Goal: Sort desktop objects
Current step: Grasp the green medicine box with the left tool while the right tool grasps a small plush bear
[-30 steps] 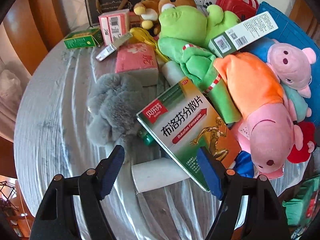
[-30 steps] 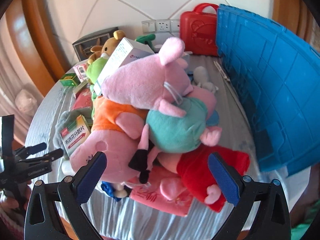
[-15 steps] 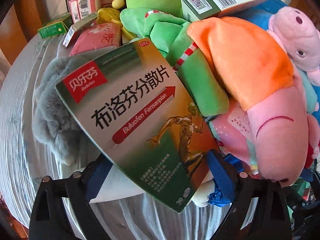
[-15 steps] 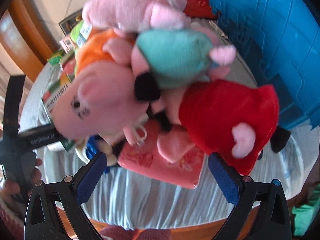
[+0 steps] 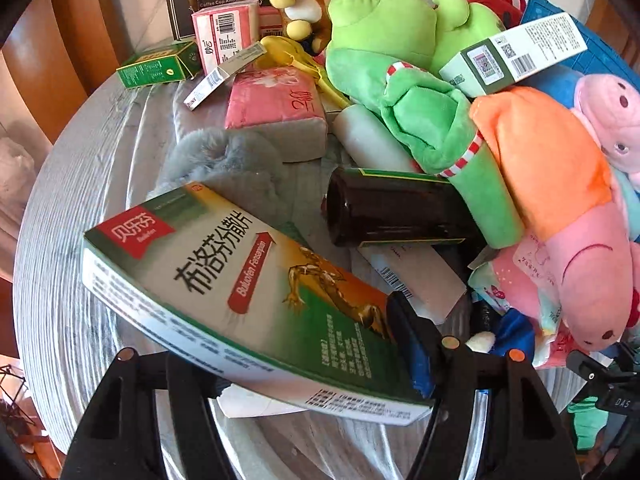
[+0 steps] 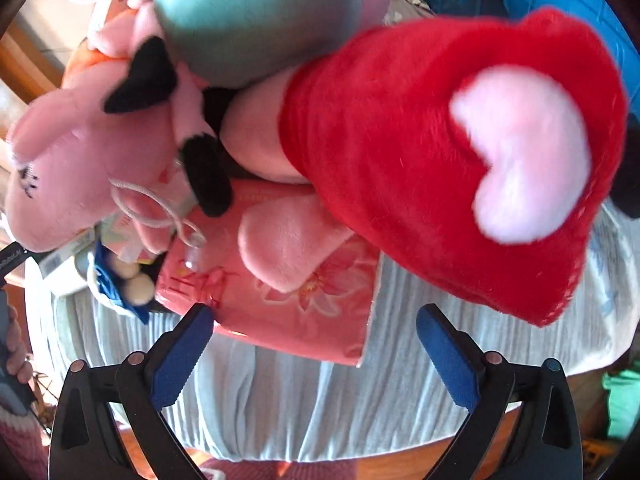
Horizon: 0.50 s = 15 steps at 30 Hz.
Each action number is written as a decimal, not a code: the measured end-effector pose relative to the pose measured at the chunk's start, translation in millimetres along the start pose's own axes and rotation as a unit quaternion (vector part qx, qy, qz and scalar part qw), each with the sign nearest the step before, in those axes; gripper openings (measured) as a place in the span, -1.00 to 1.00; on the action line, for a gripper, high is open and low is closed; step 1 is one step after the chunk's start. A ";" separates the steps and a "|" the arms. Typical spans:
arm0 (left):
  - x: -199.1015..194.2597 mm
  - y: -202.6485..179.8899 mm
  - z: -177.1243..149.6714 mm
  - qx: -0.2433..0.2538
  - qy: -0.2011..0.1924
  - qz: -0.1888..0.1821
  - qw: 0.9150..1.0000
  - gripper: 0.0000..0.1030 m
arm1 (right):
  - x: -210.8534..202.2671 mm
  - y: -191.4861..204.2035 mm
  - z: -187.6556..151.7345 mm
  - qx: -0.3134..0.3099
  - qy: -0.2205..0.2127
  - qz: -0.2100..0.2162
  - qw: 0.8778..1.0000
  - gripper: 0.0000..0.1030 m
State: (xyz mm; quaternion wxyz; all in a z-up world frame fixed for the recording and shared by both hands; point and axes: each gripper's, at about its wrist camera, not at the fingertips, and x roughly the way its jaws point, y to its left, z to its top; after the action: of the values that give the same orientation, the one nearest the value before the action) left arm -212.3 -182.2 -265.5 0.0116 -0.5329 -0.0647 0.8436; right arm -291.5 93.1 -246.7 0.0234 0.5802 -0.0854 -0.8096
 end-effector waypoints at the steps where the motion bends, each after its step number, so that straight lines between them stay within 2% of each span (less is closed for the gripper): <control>1: -1.7 -0.9 0.5 0.000 -0.001 -0.009 1.000 0.29 | -2.5 4.0 0.7 -0.003 -0.003 0.001 1.000 1.00; 3: -5.8 -1.6 -4.5 0.015 -0.005 -0.011 1.000 0.22 | -7.1 11.6 0.3 -0.013 -0.009 -0.005 1.000 1.00; 4: -6.7 -2.4 -6.2 0.025 -0.003 -0.004 1.000 -0.05 | -10.6 15.9 -0.9 -0.018 -0.014 -0.005 1.000 1.00; 8: -9.3 -0.5 -13.9 0.021 -0.003 -0.044 0.999 -0.34 | -29.3 34.7 -8.7 -0.037 -0.037 0.019 0.998 1.00; 10: -14.1 -3.3 -17.7 0.029 -0.010 -0.050 0.998 -0.44 | -38.0 49.3 -13.4 -0.055 -0.046 0.037 0.997 0.94; 12: -25.7 -8.6 -22.4 0.041 -0.023 -0.056 0.997 -0.53 | -42.5 66.7 -19.5 -0.075 -0.049 0.058 0.994 0.71; 15: -48.7 -16.0 -25.5 0.069 -0.057 -0.038 0.995 -0.56 | -32.4 83.9 -15.8 -0.101 -0.039 0.066 0.992 0.62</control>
State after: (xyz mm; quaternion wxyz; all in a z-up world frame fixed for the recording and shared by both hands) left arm -169.2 -168.1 -230.6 0.0767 -0.4790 -0.0269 0.8740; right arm -271.2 13.1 -207.5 0.1324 0.5363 -0.0421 -0.8325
